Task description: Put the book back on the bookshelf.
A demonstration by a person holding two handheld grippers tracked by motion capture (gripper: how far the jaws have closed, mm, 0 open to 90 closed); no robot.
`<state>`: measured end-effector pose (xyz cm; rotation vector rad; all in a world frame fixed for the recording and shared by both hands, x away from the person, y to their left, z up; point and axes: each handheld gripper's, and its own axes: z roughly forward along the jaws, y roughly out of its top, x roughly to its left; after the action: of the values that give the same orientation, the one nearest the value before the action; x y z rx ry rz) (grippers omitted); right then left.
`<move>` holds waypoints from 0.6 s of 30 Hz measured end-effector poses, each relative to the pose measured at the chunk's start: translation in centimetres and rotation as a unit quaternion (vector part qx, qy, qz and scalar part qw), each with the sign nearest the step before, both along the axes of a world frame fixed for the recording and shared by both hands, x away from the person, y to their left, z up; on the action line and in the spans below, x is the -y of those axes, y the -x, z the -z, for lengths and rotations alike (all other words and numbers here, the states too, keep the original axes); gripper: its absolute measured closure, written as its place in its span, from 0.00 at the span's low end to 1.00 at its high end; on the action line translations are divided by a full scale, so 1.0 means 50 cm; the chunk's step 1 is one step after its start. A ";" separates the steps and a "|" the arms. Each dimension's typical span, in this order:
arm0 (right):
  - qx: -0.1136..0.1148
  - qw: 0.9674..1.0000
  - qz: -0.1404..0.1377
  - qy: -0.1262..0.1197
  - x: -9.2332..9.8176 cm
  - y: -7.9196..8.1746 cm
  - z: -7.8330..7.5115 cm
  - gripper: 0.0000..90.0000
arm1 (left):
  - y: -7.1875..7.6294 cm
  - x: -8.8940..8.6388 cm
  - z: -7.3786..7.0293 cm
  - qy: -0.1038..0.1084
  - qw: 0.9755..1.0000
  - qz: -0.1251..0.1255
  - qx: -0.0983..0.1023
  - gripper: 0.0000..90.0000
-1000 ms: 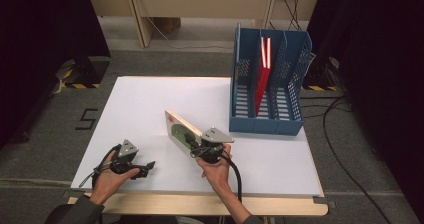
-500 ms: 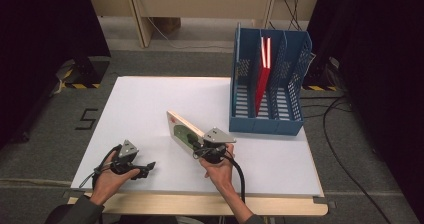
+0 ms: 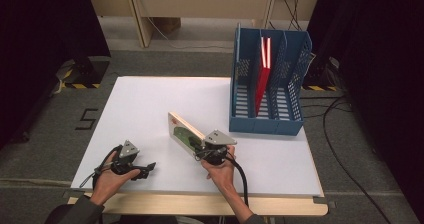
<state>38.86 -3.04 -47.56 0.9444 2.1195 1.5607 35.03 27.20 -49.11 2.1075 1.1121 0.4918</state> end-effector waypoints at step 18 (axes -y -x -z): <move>0.018 1.000 -0.005 -0.002 -0.014 -0.001 -0.002 0.84 | 0.000 -0.001 -0.001 -0.001 1.000 0.000 0.001 0.17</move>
<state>38.93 -2.36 -47.47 0.9017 2.1019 1.5747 35.05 27.27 -49.08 2.1092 1.1101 0.4942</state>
